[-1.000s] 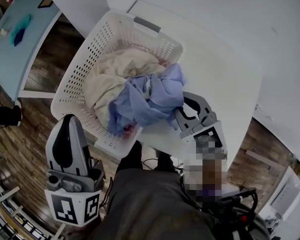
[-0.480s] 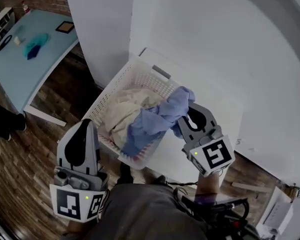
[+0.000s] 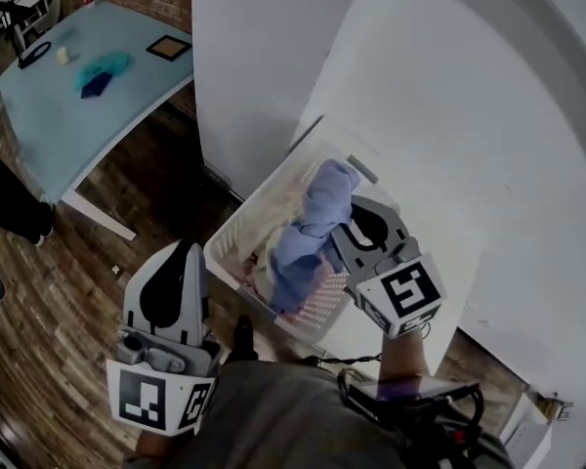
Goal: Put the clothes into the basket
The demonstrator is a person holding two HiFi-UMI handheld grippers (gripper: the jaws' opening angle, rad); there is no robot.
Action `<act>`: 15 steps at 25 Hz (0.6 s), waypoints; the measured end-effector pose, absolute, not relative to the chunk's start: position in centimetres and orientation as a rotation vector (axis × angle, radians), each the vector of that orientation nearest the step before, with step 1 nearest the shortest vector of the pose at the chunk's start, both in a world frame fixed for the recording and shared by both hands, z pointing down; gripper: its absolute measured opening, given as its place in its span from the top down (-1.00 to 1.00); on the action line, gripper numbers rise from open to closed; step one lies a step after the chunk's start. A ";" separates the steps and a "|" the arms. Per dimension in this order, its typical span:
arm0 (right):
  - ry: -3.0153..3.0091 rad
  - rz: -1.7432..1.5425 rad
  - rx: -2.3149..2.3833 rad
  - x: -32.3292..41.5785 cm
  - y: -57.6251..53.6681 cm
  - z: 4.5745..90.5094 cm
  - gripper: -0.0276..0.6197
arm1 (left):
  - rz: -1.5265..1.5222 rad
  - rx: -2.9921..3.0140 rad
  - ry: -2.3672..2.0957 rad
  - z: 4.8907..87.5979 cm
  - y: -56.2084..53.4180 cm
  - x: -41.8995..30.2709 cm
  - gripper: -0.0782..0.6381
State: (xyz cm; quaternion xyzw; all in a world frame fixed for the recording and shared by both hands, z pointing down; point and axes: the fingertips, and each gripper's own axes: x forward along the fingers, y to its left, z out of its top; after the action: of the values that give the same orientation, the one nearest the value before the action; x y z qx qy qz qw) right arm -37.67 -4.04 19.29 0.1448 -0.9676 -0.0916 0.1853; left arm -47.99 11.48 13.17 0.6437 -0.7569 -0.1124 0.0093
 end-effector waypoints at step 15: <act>-2.422 -0.197 0.299 -26.8 -1.1 28.4 0.15 | -0.246 2.154 -2.154 16.4 8.1 -39.9 0.76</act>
State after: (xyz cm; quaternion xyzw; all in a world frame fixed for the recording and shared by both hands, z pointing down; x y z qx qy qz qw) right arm -26.84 -1.05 28.43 0.1148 -0.9304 -0.0756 0.3399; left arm -39.93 8.15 16.45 0.7042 -0.7041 -0.0803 0.0427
